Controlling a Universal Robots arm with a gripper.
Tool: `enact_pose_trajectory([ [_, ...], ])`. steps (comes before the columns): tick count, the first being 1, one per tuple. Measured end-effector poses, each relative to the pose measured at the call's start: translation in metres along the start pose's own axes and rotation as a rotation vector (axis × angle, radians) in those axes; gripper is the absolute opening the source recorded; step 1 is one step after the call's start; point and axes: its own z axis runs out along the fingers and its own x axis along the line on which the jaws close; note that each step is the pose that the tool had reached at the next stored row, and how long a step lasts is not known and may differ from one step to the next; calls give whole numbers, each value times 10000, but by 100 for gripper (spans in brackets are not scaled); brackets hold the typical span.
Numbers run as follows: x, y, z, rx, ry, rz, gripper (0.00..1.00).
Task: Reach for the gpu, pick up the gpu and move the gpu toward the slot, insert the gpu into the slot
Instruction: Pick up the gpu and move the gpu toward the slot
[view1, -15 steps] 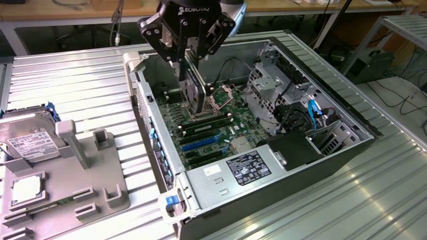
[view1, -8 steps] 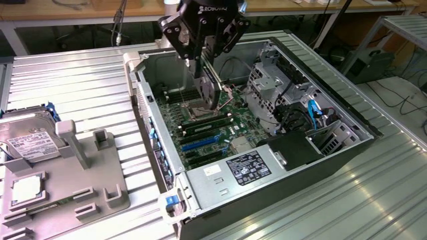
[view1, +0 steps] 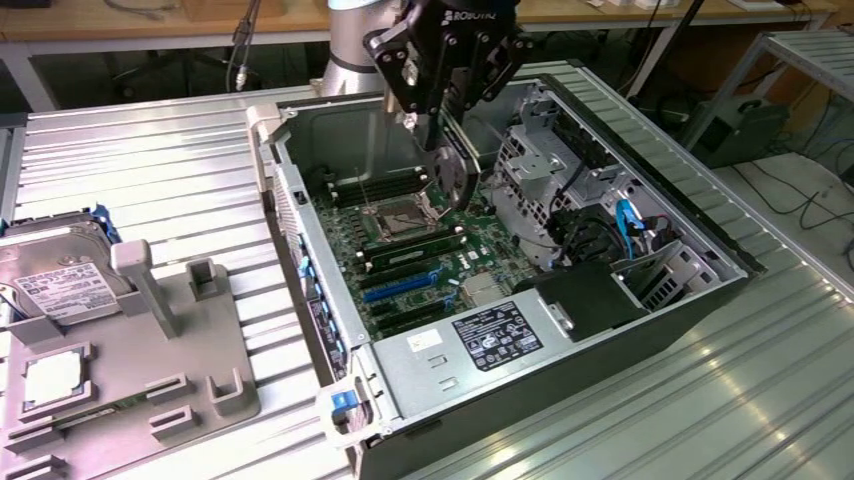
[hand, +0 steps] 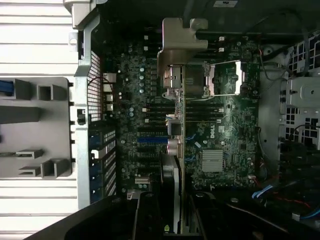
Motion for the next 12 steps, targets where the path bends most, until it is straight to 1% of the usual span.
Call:
enact_pose_trajectory([
  [9,-303,-1,5,2,0,56,27],
  [12,-419,-2,7,1,0,74,27],
])
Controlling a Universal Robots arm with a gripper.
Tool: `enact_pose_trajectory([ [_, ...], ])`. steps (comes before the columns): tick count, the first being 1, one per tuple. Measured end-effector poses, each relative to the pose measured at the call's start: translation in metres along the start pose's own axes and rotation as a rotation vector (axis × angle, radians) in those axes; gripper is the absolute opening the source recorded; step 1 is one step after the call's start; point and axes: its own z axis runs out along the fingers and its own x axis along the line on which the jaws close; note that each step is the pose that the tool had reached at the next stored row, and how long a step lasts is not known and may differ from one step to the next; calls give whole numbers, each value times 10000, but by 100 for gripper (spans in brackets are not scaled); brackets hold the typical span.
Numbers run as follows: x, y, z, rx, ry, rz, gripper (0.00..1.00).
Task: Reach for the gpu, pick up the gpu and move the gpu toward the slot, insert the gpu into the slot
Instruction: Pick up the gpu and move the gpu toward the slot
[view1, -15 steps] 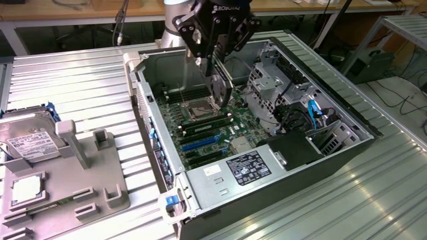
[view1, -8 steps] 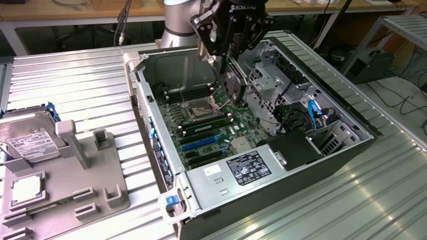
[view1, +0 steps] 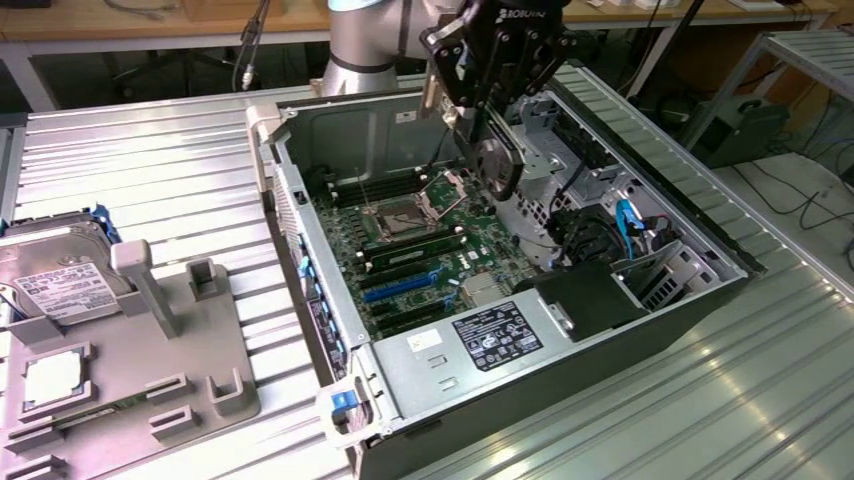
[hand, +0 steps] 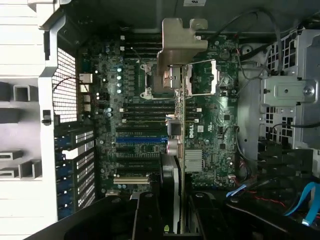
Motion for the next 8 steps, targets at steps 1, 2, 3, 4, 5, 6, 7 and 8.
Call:
enact_pose_trajectory([
  [1,-34,0,1,0,0,3,27],
  [2,-47,0,1,0,-1,5,27],
  [3,-47,0,1,0,0,7,27],
  [4,-47,0,1,0,0,9,27],
  [5,-47,0,1,0,0,10,27],
  [6,-47,0,0,1,0,10,27],
  [7,-47,0,1,0,0,10,27],
  [8,-47,0,0,1,0,10,27],
])
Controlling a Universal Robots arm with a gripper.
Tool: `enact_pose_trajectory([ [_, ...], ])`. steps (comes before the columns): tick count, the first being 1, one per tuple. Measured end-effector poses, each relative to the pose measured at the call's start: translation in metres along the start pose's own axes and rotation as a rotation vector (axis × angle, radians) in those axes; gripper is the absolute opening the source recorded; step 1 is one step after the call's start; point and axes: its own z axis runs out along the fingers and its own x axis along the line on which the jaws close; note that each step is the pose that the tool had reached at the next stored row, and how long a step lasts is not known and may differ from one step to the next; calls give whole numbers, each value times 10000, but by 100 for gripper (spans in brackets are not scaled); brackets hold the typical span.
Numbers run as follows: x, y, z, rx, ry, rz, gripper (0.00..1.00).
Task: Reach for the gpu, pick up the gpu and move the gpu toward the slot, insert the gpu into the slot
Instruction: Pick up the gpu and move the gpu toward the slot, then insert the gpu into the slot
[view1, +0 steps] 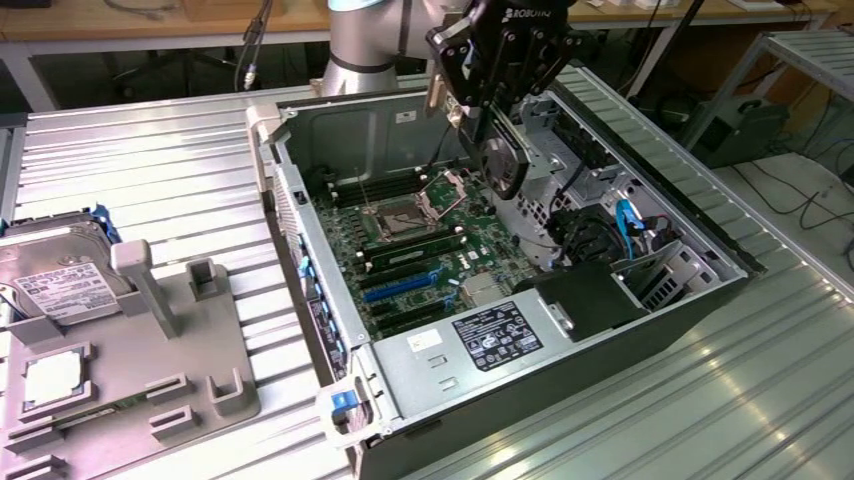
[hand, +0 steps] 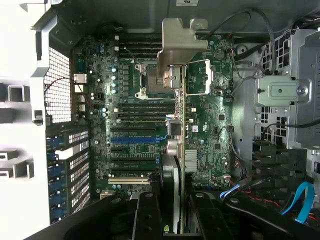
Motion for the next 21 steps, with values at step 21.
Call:
enact_pose_trajectory([
  [21,0,-1,0,-35,16,-1932,27],
])
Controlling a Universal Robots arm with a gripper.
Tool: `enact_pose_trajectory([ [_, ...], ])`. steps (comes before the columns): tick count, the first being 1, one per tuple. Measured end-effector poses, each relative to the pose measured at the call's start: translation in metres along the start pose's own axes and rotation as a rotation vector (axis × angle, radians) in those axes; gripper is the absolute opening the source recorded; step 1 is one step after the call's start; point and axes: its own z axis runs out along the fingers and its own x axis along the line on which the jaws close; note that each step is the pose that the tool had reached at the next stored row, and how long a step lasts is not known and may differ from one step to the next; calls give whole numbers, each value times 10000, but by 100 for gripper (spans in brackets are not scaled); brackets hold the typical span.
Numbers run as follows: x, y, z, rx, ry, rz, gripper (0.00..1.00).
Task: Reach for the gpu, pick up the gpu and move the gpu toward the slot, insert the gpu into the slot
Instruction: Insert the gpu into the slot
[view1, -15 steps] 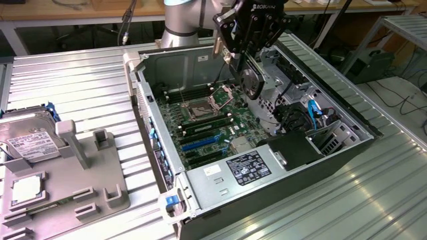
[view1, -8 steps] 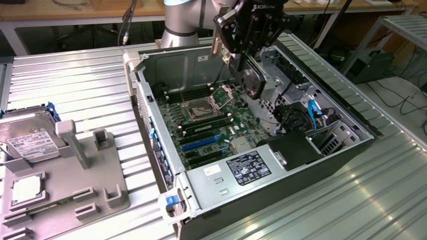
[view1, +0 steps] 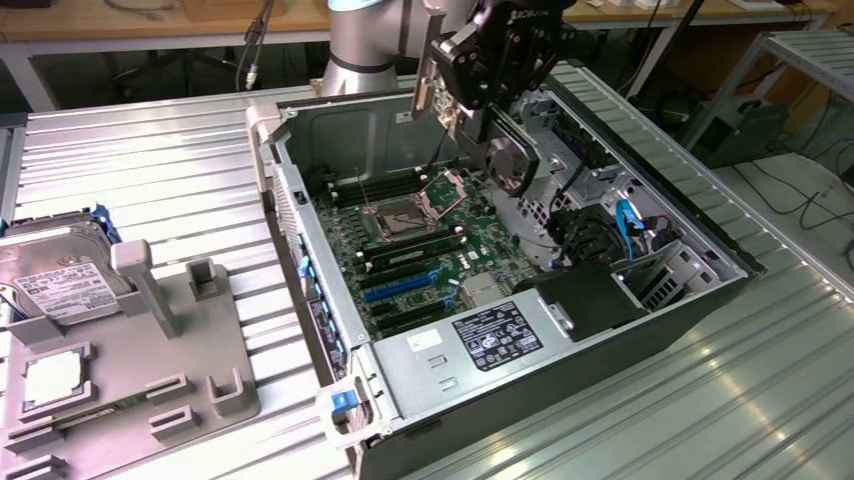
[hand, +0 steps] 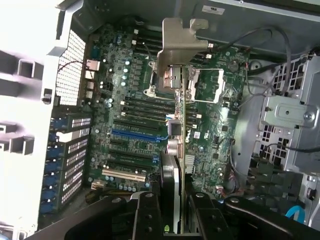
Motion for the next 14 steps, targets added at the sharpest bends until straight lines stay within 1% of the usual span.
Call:
enact_pose_trajectory([
  [6,0,0,0,-19,9,-1053,27],
  [13,0,0,2,-45,23,-2600,27],
  [14,0,0,3,-52,26,-2961,27],
])
